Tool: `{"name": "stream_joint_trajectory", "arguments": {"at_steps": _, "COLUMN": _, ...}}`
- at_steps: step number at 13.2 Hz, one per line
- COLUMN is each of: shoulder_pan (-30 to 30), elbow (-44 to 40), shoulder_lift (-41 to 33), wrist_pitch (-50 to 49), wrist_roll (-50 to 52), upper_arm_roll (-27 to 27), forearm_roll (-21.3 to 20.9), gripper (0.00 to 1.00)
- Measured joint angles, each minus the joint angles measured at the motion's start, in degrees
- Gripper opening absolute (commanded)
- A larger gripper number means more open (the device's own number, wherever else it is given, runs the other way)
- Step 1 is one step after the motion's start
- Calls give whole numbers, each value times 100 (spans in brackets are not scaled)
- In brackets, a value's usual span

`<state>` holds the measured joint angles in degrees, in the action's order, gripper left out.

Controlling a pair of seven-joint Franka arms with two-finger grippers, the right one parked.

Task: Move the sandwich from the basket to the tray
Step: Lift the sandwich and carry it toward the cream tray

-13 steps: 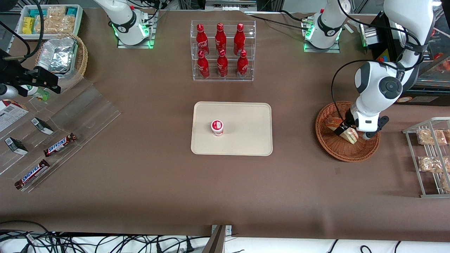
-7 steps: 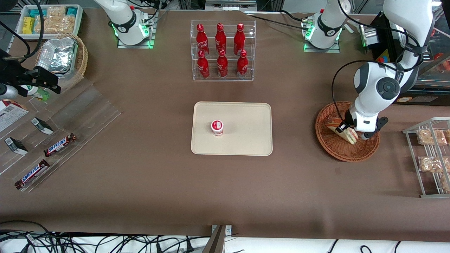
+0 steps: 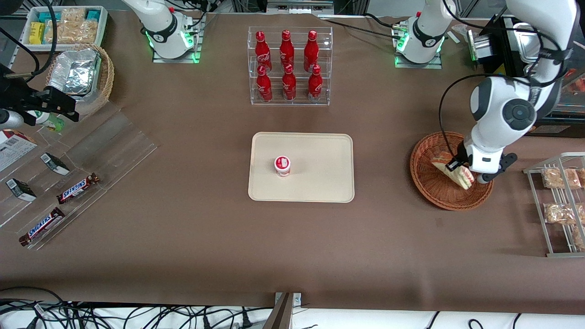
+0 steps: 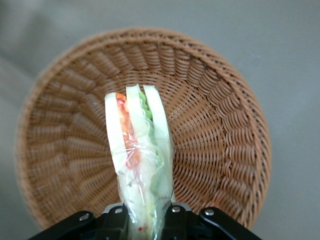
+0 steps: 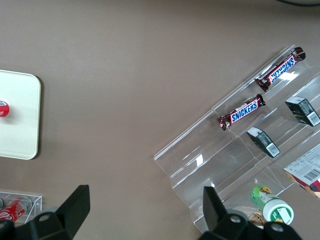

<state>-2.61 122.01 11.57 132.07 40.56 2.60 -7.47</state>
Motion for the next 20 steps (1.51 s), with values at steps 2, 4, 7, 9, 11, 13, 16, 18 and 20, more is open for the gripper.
{"name": "stream_joint_trajectory", "arguments": {"at_steps": 2, "shoulder_pan": 3, "elbow": -511, "shoulder_lift": -182, "wrist_pitch": -823, "wrist_roll": -375, "upper_arm_roll": 47, "forearm_roll": -2, "gripper": 0}}
{"name": "stream_joint_trajectory", "arguments": {"at_steps": 4, "shoulder_pan": 16, "elbow": -1097, "shoulder_lift": -275, "wrist_pitch": -1585, "wrist_roll": -802, "upper_arm_roll": 166, "forearm_roll": 27, "gripper": 0}}
{"name": "stream_joint_trajectory", "arguments": {"at_steps": 7, "shoulder_pan": 38, "elbow": -1807, "shoulder_lift": -291, "wrist_pitch": -2189, "wrist_roll": -1414, "upper_arm_roll": 404, "forearm_roll": 472, "gripper": 0}}
{"name": "stream_joint_trajectory", "arguments": {"at_steps": 9, "shoulder_pan": 40, "elbow": -2002, "shoulder_lift": -290, "wrist_pitch": -2334, "wrist_roll": -1804, "upper_arm_roll": 679, "forearm_roll": 600, "gripper": 0}}
{"name": "stream_joint_trajectory", "arguments": {"at_steps": 11, "shoulder_pan": 48, "elbow": -2065, "shoulder_lift": -283, "wrist_pitch": -2338, "wrist_roll": -2205, "upper_arm_roll": 1024, "forearm_roll": 616, "gripper": 0}}
{"name": "stream_joint_trajectory", "arguments": {"at_steps": 13, "shoulder_pan": 55, "elbow": -2119, "shoulder_lift": -282, "wrist_pitch": -2339, "wrist_roll": -2598, "upper_arm_roll": 1402, "forearm_roll": 620, "gripper": 0}}
{"name": "stream_joint_trajectory", "arguments": {"at_steps": 16, "shoulder_pan": 72, "elbow": -2140, "shoulder_lift": -271, "wrist_pitch": -2337, "wrist_roll": -2751, "upper_arm_roll": 2016, "forearm_roll": 625, "gripper": 0}}
{"name": "stream_joint_trajectory", "arguments": {"at_steps": 18, "shoulder_pan": 87, "elbow": -2141, "shoulder_lift": -241, "wrist_pitch": -2316, "wrist_roll": -2750, "upper_arm_roll": 2370, "forearm_roll": 625, "gripper": 0}}
{"name": "stream_joint_trajectory", "arguments": {"at_steps": 20, "shoulder_pan": 97, "elbow": -2141, "shoulder_lift": -156, "wrist_pitch": -2273, "wrist_roll": -2728, "upper_arm_roll": 2626, "forearm_roll": 626, "gripper": 0}}
